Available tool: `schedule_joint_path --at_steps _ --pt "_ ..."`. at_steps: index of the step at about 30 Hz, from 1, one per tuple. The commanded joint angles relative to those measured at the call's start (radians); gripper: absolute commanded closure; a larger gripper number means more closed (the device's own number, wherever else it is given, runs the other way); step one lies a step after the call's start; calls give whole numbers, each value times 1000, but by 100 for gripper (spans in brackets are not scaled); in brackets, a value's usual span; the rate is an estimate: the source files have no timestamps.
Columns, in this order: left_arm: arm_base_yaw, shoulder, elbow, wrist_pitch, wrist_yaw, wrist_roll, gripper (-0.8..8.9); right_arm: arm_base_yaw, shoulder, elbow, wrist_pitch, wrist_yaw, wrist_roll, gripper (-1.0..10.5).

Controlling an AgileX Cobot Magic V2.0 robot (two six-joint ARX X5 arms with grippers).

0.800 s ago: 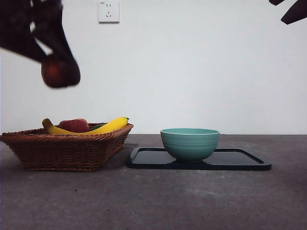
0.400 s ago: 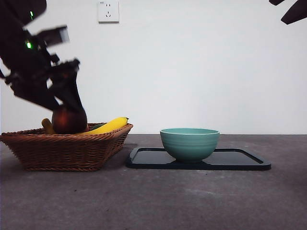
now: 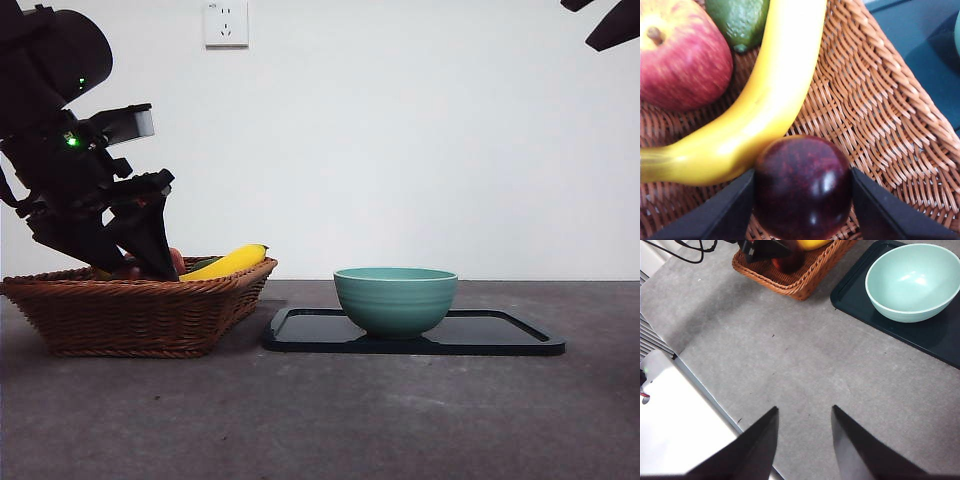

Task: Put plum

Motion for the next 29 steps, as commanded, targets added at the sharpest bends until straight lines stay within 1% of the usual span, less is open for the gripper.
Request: schedule_joint_path --at_steps 1,7,10,12,21,29 --pt "-2 18 8 10 2 9 565 6 5 5 12 -1 7 775" --pt "-3 26 8 -22 2 16 549 6 5 5 13 -1 7 775" --pt "-3 26 8 -31 2 16 474 6 5 5 13 -1 7 775" --pt "-3 26 8 -32 2 16 442 6 5 5 13 -1 8 775" --pt "-3 14 13 -29 2 10 437 6 5 5 11 -2 11 775" --pt "-3 -60 34 -34 2 -3 438 6 5 4 11 -2 11 775"
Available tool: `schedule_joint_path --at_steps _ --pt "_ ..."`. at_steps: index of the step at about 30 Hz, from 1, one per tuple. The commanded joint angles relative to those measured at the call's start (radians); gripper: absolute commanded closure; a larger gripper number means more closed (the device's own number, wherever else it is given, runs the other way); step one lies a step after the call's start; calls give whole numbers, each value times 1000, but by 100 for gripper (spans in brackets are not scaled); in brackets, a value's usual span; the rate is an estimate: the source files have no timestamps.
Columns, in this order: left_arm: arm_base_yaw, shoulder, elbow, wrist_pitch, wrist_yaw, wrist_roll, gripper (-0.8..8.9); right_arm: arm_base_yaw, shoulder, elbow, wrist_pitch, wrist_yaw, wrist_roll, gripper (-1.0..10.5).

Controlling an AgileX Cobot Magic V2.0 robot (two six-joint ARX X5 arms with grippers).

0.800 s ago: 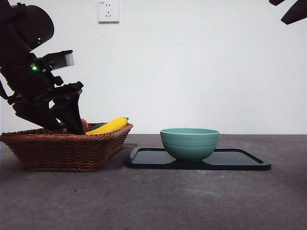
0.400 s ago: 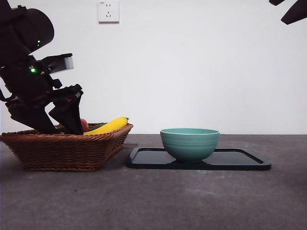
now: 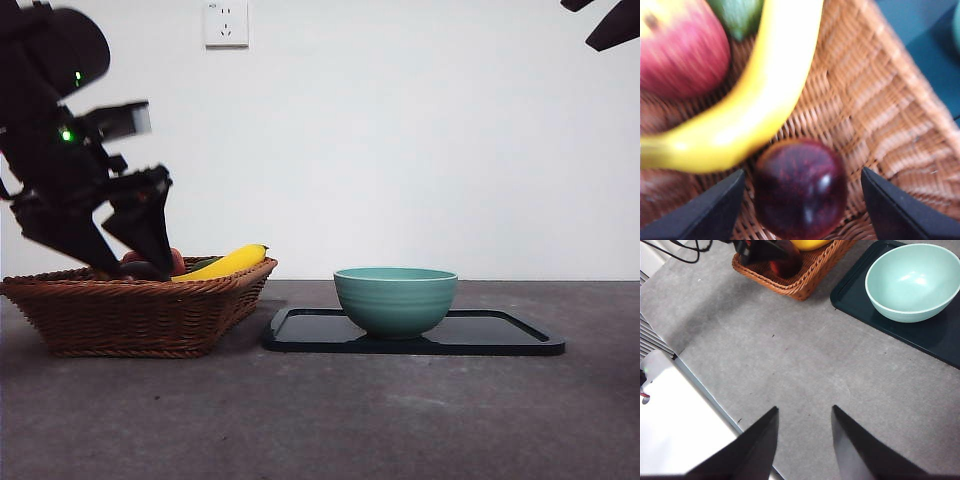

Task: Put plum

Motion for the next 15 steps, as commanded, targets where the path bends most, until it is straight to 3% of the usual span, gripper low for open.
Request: schedule_joint_path --at_steps 1,8,15 --pt "-4 -35 38 6 2 -7 438 6 5 5 11 -1 10 775" --pt "-25 -156 46 -31 10 -7 439 6 5 5 13 -1 10 775" --pt "-55 -294 46 -100 164 -59 439 6 5 5 18 -1 10 775"
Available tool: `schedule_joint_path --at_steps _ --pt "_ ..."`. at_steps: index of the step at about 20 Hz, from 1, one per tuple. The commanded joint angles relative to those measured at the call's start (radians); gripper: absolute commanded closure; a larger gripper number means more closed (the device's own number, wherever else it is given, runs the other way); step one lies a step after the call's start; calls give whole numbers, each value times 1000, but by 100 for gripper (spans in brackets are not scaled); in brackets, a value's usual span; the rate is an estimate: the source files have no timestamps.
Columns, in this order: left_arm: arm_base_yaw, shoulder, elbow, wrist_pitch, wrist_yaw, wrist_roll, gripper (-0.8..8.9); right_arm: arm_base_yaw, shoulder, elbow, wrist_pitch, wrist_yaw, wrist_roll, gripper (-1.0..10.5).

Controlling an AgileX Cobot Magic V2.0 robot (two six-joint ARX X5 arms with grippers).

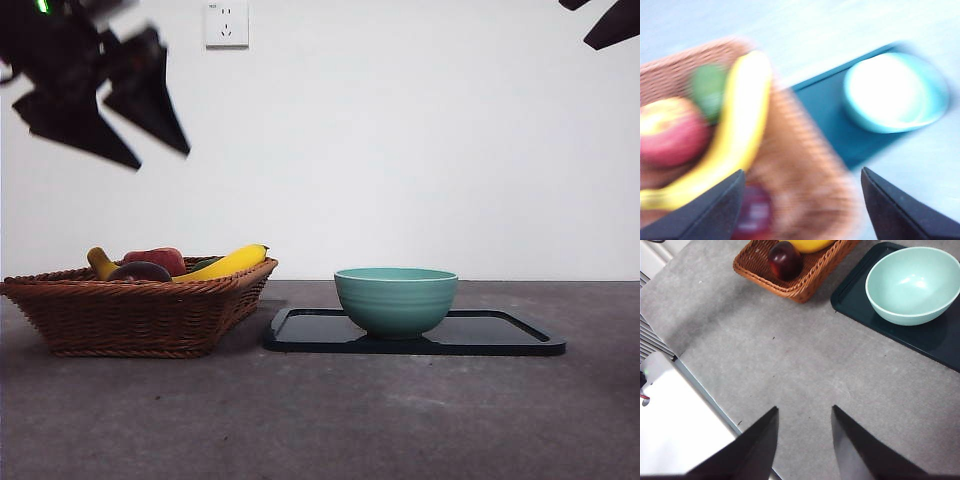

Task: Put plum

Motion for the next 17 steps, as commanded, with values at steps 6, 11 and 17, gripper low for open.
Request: schedule_joint_path --at_steps 6,11,17 --pt "-42 -147 22 -123 147 -31 439 6 5 5 10 -2 10 775" --pt "-56 -227 22 -239 239 -30 439 6 5 5 10 -1 10 775" --pt "-62 -290 22 -388 286 -22 440 6 5 4 10 -1 11 775"
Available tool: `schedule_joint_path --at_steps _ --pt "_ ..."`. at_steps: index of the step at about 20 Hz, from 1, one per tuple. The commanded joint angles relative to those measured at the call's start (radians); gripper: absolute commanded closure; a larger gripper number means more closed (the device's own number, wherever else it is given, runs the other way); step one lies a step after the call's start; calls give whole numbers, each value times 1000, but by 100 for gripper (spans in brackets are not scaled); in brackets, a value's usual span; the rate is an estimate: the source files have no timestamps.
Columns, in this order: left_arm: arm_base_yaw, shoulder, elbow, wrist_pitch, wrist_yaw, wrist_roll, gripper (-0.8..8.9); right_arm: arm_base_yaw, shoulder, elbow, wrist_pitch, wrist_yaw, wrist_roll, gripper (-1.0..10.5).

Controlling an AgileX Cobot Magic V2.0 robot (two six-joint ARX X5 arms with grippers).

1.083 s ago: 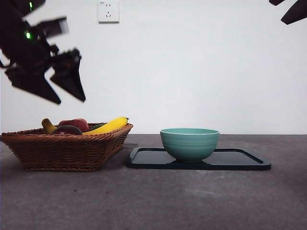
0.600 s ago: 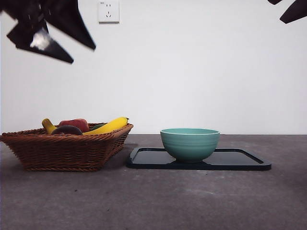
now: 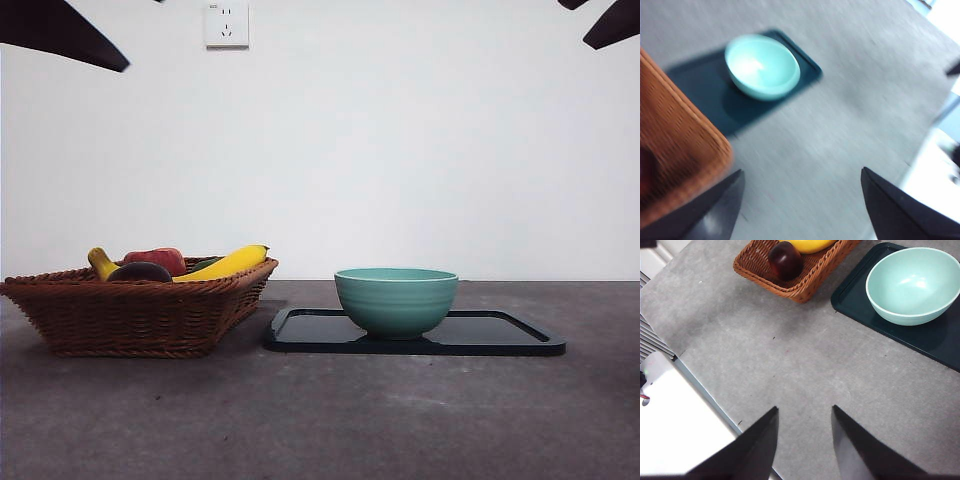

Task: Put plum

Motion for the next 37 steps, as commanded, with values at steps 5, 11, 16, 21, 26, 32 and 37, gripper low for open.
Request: schedule_joint_path --at_steps 5,11,16,21,26,32,37 --pt "-9 -17 21 -157 63 50 440 6 5 5 11 -2 11 775" --pt "-10 -16 21 -185 63 66 440 6 5 5 10 -1 11 775" --pt "-10 -16 21 -182 63 69 440 6 5 4 10 -2 11 775" --pt "-10 -16 21 -178 63 69 440 6 5 4 10 -2 11 775" --pt "-10 -16 21 -178 63 69 440 6 5 5 10 -1 16 775" --pt "-10 -16 21 -177 63 69 440 5 12 5 36 33 131 774" --pt "-10 -16 21 -167 63 69 440 -8 63 23 100 82 195 691"
